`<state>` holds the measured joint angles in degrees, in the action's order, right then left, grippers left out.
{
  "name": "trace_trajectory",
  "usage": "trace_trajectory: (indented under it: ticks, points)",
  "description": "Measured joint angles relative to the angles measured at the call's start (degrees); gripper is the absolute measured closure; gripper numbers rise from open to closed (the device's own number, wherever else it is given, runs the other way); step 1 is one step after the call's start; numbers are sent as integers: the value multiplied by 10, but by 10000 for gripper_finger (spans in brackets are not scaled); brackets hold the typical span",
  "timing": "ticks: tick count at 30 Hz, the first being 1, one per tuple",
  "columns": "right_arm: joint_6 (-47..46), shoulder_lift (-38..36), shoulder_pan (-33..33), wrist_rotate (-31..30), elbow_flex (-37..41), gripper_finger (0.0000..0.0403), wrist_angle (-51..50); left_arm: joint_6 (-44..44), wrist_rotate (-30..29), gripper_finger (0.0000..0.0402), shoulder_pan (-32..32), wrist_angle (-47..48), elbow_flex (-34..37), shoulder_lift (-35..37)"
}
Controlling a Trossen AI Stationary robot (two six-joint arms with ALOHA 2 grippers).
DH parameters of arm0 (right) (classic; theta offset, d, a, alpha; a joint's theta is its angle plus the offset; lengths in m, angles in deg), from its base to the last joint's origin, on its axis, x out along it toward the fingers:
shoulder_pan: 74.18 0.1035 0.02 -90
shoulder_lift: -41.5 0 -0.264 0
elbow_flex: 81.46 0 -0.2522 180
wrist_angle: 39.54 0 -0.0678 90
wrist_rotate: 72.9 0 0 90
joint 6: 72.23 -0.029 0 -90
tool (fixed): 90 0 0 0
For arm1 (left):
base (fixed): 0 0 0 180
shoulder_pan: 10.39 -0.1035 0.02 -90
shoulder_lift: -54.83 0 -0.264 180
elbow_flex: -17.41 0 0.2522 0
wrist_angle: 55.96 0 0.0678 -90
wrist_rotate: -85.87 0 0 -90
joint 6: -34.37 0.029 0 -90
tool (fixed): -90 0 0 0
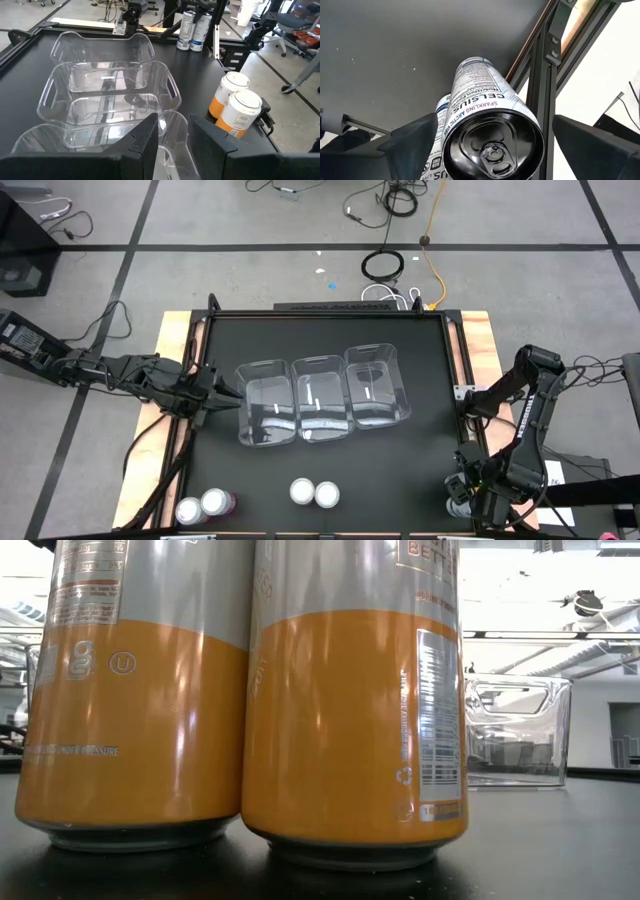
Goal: Sort soda cans
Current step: Put the top black soda can into the right transparent bin
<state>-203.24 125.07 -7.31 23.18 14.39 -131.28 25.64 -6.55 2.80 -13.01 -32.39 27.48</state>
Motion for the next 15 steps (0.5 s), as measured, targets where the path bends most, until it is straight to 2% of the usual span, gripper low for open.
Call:
trace_trajectory:
  ticks: [4,11,15]
  points:
    - [-3,0,0,0,0,50,2,0,0,285,0,0,0,0]
    - [0,0,0,-1,0,133,15,1,0,285,0,0,0,0]
    - [1,0,0,-1,0,149,15,1,0,285,0,0,0,0]
